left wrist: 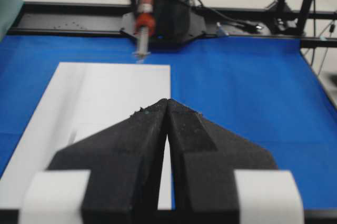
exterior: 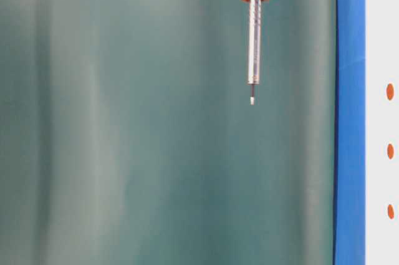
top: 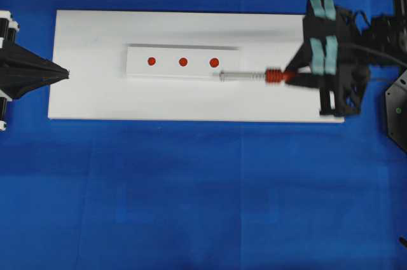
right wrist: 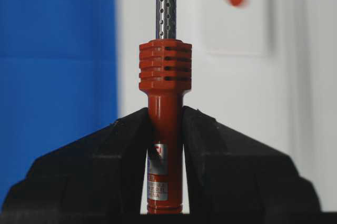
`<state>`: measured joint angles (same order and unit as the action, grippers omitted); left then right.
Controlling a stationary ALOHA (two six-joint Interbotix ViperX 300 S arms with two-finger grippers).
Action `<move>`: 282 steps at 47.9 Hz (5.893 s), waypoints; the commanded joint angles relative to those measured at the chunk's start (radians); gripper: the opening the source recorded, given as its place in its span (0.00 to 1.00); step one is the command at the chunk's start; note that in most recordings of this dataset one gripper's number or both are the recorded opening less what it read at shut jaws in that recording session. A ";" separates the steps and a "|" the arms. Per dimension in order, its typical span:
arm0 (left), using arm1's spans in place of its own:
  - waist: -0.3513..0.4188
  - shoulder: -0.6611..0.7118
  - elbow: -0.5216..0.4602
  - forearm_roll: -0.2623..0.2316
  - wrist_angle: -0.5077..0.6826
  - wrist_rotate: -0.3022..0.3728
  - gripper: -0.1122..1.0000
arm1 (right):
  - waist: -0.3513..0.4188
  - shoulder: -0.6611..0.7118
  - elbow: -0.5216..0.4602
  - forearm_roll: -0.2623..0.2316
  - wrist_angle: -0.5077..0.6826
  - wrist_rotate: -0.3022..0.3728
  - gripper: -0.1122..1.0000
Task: Touch the tip of the soldering iron to the mark.
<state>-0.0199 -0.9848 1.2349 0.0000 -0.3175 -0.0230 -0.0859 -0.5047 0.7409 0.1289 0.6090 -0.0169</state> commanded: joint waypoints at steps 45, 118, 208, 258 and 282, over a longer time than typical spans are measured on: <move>-0.002 0.003 -0.012 0.002 -0.034 -0.002 0.10 | 0.517 0.244 -0.147 -0.569 -0.017 0.811 0.16; 0.000 0.005 -0.009 0.002 -0.029 -0.003 0.10 | 0.365 0.824 -0.376 -0.607 -0.417 0.848 0.16; -0.002 -0.008 -0.012 0.003 -0.021 -0.002 0.10 | 0.357 0.552 -0.348 -0.629 -0.143 0.838 0.87; -0.002 -0.011 -0.012 0.003 -0.021 -0.003 0.10 | 0.074 0.252 -0.144 -0.681 -0.212 0.696 0.87; -0.002 -0.014 -0.012 0.003 -0.021 -0.002 0.10 | 0.054 -0.227 0.175 -0.719 -0.290 0.693 0.86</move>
<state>-0.0199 -1.0017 1.2349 0.0000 -0.3329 -0.0245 -0.0261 -0.6765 0.8974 -0.5814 0.3313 0.6780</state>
